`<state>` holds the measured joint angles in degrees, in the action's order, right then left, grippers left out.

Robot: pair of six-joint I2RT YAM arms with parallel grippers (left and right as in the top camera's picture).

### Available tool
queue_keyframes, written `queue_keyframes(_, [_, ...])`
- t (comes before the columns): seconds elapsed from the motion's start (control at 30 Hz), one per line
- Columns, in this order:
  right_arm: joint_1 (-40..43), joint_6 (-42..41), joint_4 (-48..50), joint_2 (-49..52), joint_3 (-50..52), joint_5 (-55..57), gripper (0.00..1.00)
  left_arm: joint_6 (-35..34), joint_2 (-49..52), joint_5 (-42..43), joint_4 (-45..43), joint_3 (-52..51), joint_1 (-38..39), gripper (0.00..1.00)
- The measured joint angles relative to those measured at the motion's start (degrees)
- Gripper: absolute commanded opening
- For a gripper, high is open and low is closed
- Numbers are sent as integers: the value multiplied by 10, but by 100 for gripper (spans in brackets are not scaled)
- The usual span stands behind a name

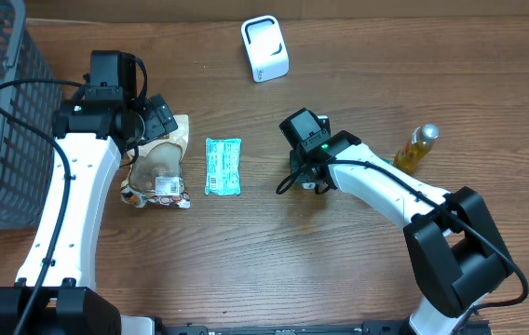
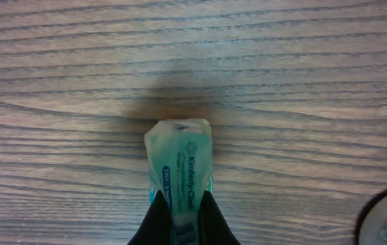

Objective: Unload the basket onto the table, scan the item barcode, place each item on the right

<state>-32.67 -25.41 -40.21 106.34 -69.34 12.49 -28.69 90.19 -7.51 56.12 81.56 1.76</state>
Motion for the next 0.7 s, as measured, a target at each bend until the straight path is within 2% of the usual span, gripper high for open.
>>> queue_keyframes(0.7, [0, 0, 12, 0, -1, 10, 4, 0, 0, 0, 0, 0, 0, 99])
